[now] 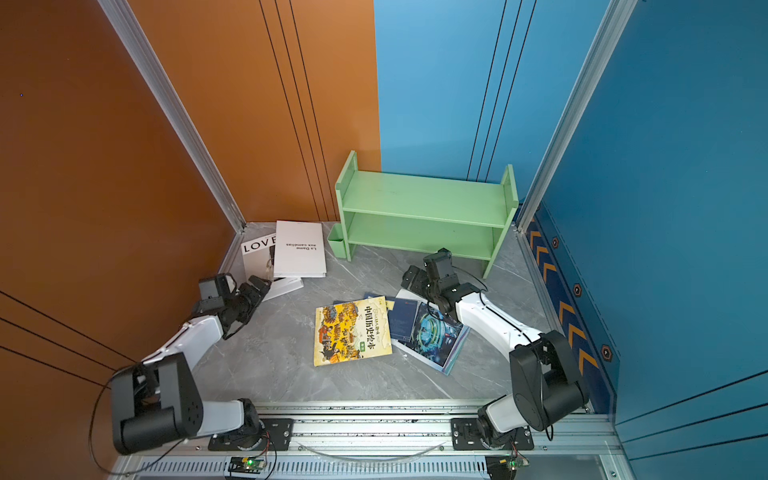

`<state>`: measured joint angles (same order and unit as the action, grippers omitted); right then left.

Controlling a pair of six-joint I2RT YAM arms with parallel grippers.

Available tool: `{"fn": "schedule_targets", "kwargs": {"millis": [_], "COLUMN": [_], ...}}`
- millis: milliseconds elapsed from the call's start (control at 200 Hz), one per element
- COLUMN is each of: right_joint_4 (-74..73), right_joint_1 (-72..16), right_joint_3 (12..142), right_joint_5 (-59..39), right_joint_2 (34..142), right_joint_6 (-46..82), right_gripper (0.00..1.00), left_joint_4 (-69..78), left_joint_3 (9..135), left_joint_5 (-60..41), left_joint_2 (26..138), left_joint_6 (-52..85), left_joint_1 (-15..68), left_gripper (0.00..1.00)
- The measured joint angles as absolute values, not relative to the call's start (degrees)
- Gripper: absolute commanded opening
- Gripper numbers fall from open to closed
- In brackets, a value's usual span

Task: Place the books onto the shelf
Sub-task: 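Lower the left gripper onto the edge of the white 'La Dame' book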

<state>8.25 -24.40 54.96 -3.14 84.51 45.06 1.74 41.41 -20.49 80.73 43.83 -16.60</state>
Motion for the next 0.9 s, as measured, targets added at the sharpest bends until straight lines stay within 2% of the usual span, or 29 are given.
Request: {"fn": "schedule_targets", "kwargs": {"millis": [195, 375, 901], "right_joint_4": [8.32, 8.43, 9.04], "right_joint_1": [-24.53, -24.53, -24.53], "right_joint_3": [54.98, 54.98, 55.13], "right_joint_5": [-2.28, -0.89, 0.32], "right_joint_2": [84.49, 84.38, 84.12], "right_joint_6": [45.47, 45.50, 46.39], "right_gripper": [1.00, 1.00, 1.00], "left_joint_4": [3.42, 3.60, 2.81], "left_joint_3": [51.22, 54.92, 68.99], "left_joint_5": [-25.19, -26.15, -32.86], "left_joint_2": [91.66, 95.59, 109.75], "left_joint_6": [41.41, 40.29, 37.87], "left_joint_1": [-16.60, -16.60, -14.46], "left_gripper": [0.99, 0.99, 0.88]}}
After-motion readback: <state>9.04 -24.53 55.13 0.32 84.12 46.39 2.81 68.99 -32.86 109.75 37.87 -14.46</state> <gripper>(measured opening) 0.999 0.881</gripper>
